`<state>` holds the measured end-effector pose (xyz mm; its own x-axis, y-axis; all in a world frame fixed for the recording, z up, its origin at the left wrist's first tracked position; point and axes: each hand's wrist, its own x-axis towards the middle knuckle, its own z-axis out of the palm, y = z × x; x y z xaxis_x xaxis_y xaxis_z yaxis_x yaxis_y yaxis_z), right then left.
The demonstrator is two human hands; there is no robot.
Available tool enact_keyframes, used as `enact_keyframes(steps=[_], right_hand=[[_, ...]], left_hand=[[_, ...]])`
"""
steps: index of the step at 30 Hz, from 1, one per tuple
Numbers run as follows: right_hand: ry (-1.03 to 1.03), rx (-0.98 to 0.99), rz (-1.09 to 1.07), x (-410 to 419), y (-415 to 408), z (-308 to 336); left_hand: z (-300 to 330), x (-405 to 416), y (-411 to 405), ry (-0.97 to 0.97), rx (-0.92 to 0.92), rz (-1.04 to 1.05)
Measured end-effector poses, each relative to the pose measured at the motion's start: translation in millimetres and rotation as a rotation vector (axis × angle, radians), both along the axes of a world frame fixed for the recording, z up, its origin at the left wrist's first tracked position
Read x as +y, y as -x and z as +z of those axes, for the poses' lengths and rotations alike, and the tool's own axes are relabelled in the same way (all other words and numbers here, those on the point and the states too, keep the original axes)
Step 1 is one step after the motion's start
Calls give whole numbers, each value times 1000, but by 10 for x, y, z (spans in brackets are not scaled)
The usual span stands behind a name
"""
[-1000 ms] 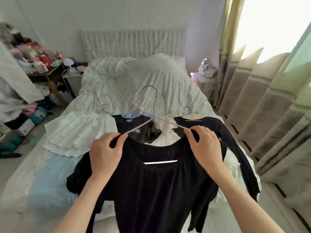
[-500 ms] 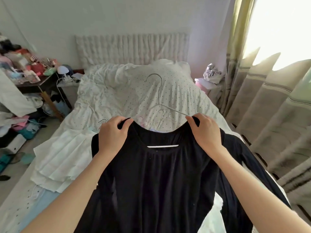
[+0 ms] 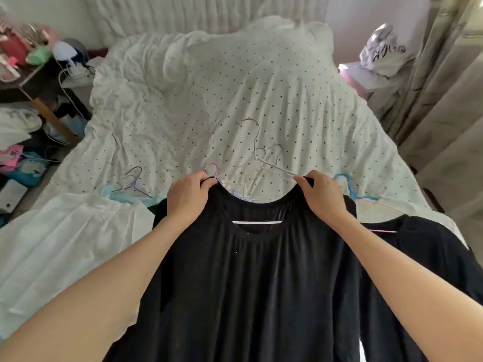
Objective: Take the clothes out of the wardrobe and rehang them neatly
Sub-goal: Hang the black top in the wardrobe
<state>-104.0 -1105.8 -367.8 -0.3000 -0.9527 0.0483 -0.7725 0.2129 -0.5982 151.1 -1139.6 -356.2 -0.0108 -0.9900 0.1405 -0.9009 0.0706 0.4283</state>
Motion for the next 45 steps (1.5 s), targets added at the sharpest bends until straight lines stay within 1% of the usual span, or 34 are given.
enact_keyframes(steps=[2, 4, 7, 10, 13, 16, 18, 21, 25, 27, 29, 31, 33, 35, 38, 41, 45], right_hand=[[-38, -36, -5, -235, 84, -229], [-101, -78, -8, -391, 138, -579], [-215, -136, -16, -457, 156, -1194], [-291, -150, -31, -464, 148, -1581], [-328, -123, -22, -480, 182, -1738], [-358, -117, 2, -457, 244, -1747], [-358, -114, 2, -394, 279, -1696], [-297, -100, 17, -207, 299, -1577], [-291, -95, 72, 268, 241, -1295], [-343, -87, 99, 605, 199, -1178], [-420, -36, 128, 978, 154, -1091], [-457, 8, 123, 1391, 85, -993], [-428, -5, 66, 1794, -8, -851], [-354, -16, -9, 2140, -94, -699], [-209, 47, -106, 2596, -206, -446], [-108, 125, -200, 3101, -348, -226], [-154, 210, -328, 3843, -526, -7]], left_hand=[[-223, -243, 84, 6, -16, 10], [-565, -404, 126, -38, -38, 1], [-1165, -449, 132, -164, -97, -3], [-1537, -460, 115, -300, -70, 39], [-1726, -529, 126, -416, -77, 25], [-1782, -545, 138, -591, -52, -44], [-1741, -527, 164, -644, -83, -113], [-1598, -396, 220, -597, -103, -220], [-1367, 85, 221, -502, -61, -279], [-1231, 450, 234, -481, -48, -263], [-1100, 815, 236, -492, -28, -250], [-986, 1161, 213, -487, -30, -287], [-883, 1472, 168, -461, -59, -364], [-778, 1709, 126, -413, -85, -456], [-588, 1914, 89, -321, -132, -608], [-404, 2121, 87, -253, -166, -736], [-186, 2509, 266, -245, -204, -963]])
